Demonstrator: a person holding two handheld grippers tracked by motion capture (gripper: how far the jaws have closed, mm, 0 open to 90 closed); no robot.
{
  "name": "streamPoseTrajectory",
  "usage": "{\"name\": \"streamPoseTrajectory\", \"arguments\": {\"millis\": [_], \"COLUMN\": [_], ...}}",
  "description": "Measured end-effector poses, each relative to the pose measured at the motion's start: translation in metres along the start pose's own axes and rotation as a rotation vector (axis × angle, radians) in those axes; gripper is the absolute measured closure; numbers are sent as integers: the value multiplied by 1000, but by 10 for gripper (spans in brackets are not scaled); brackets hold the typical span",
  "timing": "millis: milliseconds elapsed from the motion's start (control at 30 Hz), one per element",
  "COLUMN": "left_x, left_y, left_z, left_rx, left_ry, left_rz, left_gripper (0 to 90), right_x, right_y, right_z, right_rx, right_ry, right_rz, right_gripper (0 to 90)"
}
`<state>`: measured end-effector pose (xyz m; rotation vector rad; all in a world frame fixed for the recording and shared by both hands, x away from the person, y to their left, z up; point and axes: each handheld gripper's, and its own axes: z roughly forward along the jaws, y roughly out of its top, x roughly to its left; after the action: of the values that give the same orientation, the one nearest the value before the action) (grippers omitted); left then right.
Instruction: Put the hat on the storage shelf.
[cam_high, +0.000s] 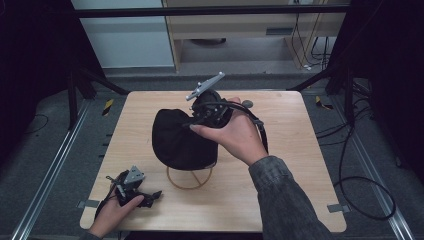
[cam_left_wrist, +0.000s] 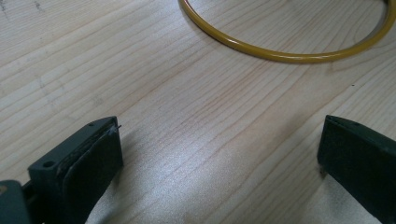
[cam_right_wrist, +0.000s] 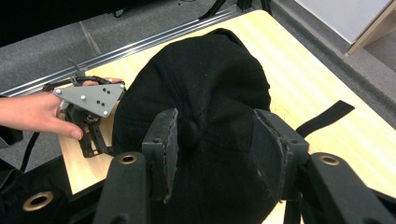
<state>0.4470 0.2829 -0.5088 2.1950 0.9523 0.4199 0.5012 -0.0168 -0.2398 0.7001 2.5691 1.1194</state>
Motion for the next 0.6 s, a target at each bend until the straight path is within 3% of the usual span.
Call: {"name": "streamPoseTrajectory", "arguments": {"millis": [333,600], "left_x": [0,0], "left_y": [0,0], "left_z": [0,0], "left_rx": [0,0], "left_ry": [0,0], "left_rz": [1,1], "left_gripper": [0,0], "right_x": [-3,-7], "right_y": [-7,-18], "right_z": [-7,-18], "right_rx": [-17,-26], "right_ry": [3,-28], "right_rz": [15,21], "right_gripper": [483,413]}}
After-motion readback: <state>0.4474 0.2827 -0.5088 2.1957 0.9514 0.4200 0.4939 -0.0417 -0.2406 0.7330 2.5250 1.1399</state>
